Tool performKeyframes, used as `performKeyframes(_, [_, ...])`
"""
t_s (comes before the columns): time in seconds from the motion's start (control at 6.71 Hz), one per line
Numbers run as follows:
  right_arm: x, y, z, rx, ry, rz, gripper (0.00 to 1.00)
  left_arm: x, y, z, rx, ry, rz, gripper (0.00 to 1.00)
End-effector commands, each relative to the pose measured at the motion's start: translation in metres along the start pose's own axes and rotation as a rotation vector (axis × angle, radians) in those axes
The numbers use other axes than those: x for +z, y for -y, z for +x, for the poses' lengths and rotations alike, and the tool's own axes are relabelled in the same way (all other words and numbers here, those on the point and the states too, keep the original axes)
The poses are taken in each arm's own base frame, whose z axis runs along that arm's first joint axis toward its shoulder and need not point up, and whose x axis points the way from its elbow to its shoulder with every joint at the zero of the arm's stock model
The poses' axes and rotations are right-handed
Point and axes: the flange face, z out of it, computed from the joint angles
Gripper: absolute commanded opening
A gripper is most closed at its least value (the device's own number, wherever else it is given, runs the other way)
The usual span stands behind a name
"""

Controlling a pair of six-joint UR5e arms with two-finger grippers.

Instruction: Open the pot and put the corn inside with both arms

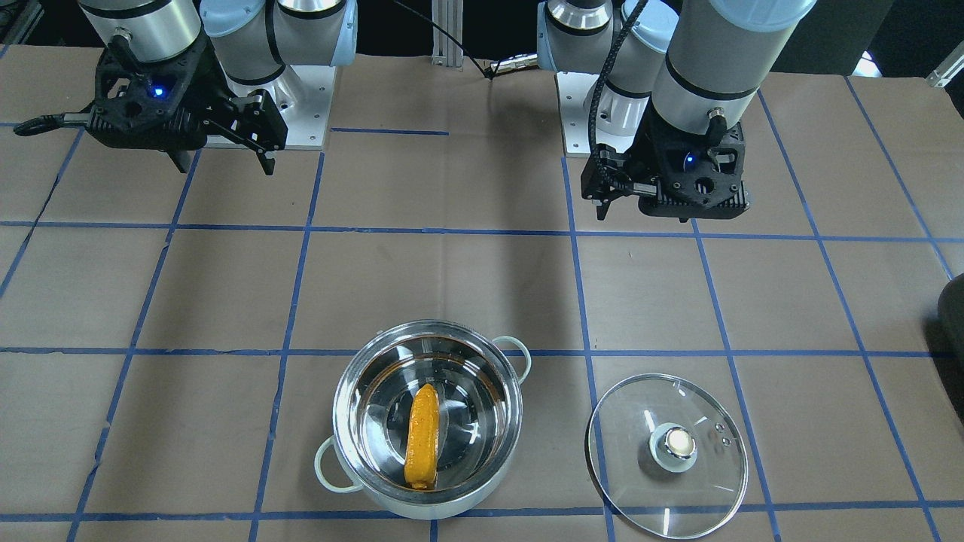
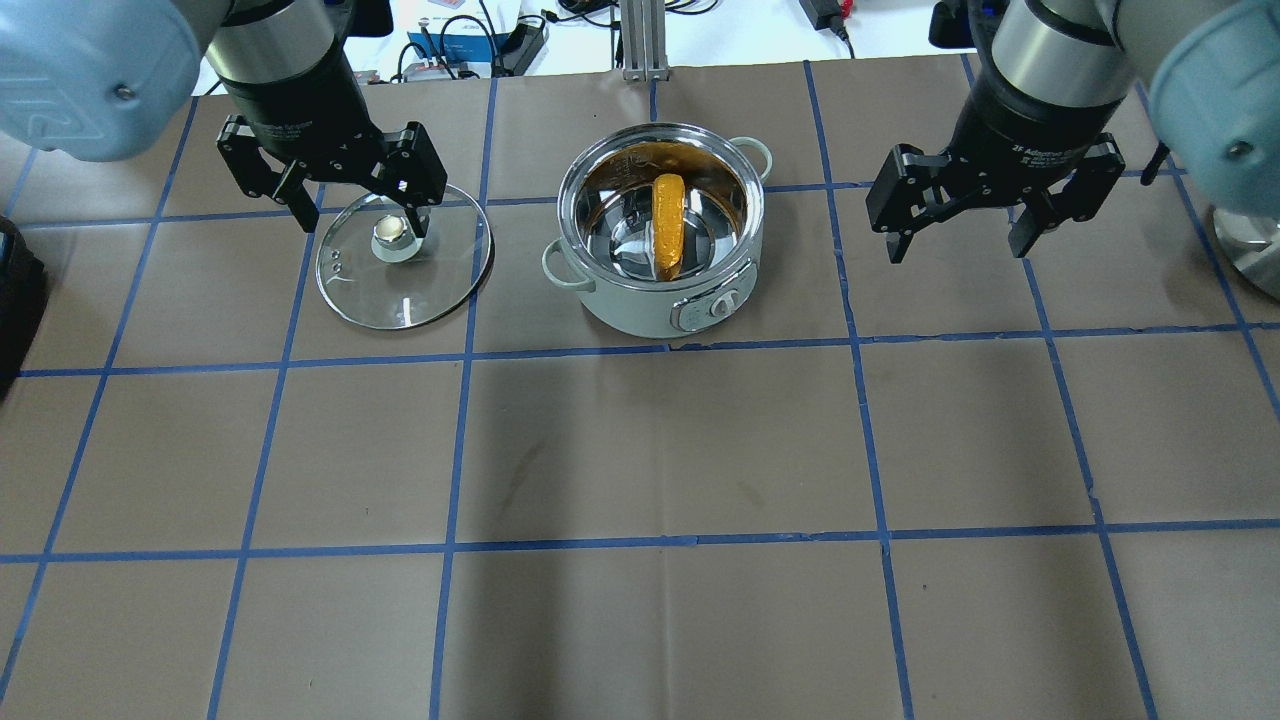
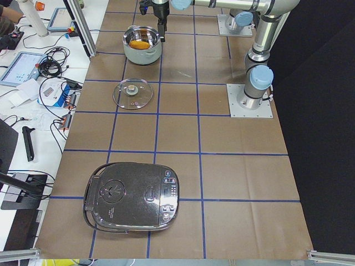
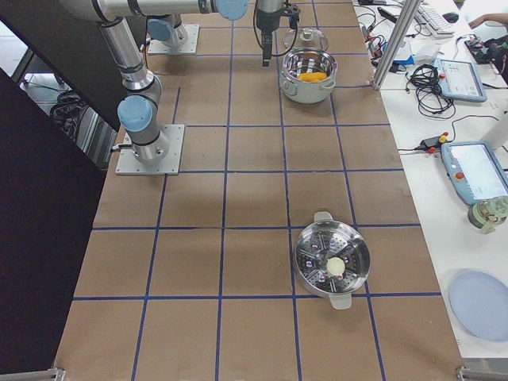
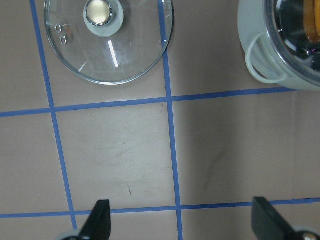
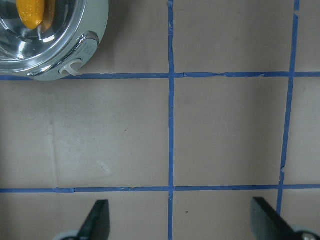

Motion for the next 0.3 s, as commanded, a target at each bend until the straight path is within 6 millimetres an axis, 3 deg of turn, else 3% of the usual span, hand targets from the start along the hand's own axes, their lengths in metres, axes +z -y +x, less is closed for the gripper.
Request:
performKeyframes(0.0, [0.0023, 0.0016, -0.001, 0.0, 0.004, -0.002, 1.0, -0.002, 0.0007, -0.001, -0.007, -0.002, 0.006, 1.0])
performKeyframes(0.15, [0.0023, 0.0008, -0.0017, -0.001, 0.004, -0.002, 1.0, -0.0022, 0.0008, -0.0009, -0.007, -0.004, 0.008, 1.0])
